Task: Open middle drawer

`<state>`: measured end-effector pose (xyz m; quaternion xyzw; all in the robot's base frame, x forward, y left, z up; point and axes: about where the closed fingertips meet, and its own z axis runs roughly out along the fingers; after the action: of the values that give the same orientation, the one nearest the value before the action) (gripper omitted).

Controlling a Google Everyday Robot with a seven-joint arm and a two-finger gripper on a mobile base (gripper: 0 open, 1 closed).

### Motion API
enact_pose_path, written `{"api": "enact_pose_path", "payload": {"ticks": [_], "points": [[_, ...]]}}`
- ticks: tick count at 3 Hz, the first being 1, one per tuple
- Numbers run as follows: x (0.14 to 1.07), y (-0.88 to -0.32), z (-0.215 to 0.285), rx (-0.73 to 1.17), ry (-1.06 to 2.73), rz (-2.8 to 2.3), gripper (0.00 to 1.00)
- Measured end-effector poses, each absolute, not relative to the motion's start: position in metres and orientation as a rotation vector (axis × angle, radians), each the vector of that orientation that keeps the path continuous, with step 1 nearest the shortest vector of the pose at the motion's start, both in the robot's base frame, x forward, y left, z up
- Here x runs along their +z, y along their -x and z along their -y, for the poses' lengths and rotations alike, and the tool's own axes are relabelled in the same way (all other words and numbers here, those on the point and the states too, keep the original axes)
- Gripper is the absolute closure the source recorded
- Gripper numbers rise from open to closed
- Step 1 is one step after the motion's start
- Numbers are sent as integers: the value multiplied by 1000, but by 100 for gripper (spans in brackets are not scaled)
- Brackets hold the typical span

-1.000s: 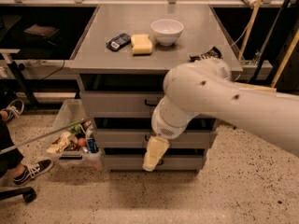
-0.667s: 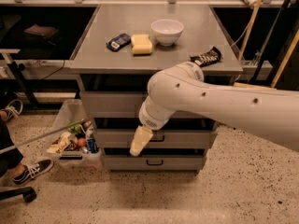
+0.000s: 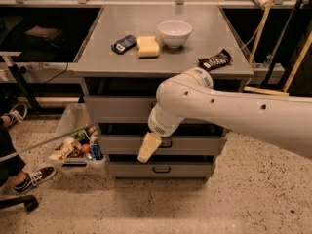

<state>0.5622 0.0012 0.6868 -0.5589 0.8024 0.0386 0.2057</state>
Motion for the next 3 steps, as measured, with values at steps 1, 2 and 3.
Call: {"api": "enact_pose_path", "payload": {"ticks": [1, 2, 3], "points": [[644, -575, 62, 135, 1442, -2320, 0], [607, -582, 126, 167, 1320, -2366, 0], [607, -582, 125, 167, 1320, -2365, 0]]}}
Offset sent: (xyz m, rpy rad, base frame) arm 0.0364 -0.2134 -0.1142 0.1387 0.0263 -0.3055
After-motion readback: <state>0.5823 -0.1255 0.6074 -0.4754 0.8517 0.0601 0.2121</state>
